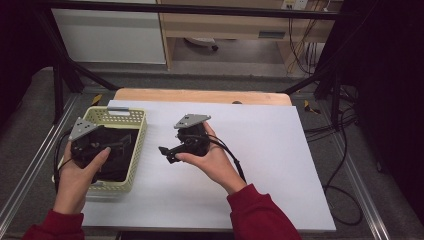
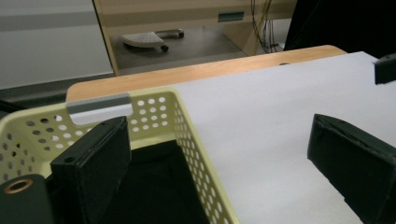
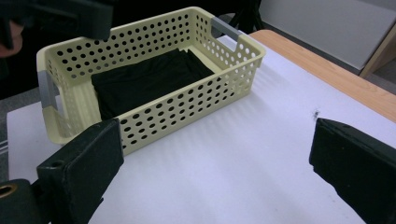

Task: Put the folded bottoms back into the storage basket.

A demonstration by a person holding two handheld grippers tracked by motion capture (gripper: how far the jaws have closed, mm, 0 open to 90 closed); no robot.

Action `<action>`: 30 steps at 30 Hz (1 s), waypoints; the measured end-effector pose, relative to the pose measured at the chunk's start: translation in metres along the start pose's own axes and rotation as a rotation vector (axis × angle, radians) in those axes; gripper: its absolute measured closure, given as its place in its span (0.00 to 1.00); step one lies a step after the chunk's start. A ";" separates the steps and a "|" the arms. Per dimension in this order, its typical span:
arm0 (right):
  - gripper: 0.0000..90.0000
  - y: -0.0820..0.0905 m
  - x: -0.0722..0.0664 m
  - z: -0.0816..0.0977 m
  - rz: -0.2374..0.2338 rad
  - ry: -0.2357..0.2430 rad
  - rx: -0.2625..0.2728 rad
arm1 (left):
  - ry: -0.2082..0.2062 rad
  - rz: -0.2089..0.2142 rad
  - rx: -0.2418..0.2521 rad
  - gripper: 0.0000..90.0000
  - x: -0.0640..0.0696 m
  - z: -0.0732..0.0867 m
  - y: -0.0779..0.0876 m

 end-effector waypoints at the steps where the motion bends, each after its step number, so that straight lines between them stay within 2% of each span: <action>1: 0.04 0.003 0.002 0.000 0.001 -0.001 0.007 | 0.002 0.005 0.003 0.07 0.002 0.003 0.001; 5: 0.04 0.014 0.011 -0.001 0.020 0.001 0.019 | -0.007 0.012 0.006 0.07 0.012 0.011 0.003; 8: 0.04 0.022 0.018 -0.001 0.040 0.000 0.024 | -0.010 0.035 0.004 0.07 0.020 0.018 0.004; 13: 0.04 0.039 0.032 0.001 0.066 -0.014 0.037 | 0.011 0.070 -0.007 0.07 0.029 0.035 0.003; 21: 0.04 0.073 0.055 0.015 0.139 -0.028 0.040 | 0.041 0.115 -0.006 0.08 0.037 0.062 0.005; 24: 0.05 0.086 0.062 0.022 0.157 -0.040 0.044 | 0.044 0.120 -0.028 0.08 0.038 0.071 0.003; 26: 0.06 0.096 0.066 0.028 0.161 -0.050 0.046 | 0.034 0.118 -0.034 0.08 0.038 0.075 0.002; 30: 0.06 0.117 0.073 0.041 0.191 -0.063 0.070 | 0.045 0.125 -0.033 0.08 0.039 0.081 0.002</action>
Point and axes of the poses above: each handheld gripper's, and its own axes: y roughly backward along the jaws, z roughly out of its underside, x roughly to its right, the point moved 3 cm from there along -y, roughly forward along the jaws, and after that the axes turned 14 degrees about x, right-handed, at the moved point
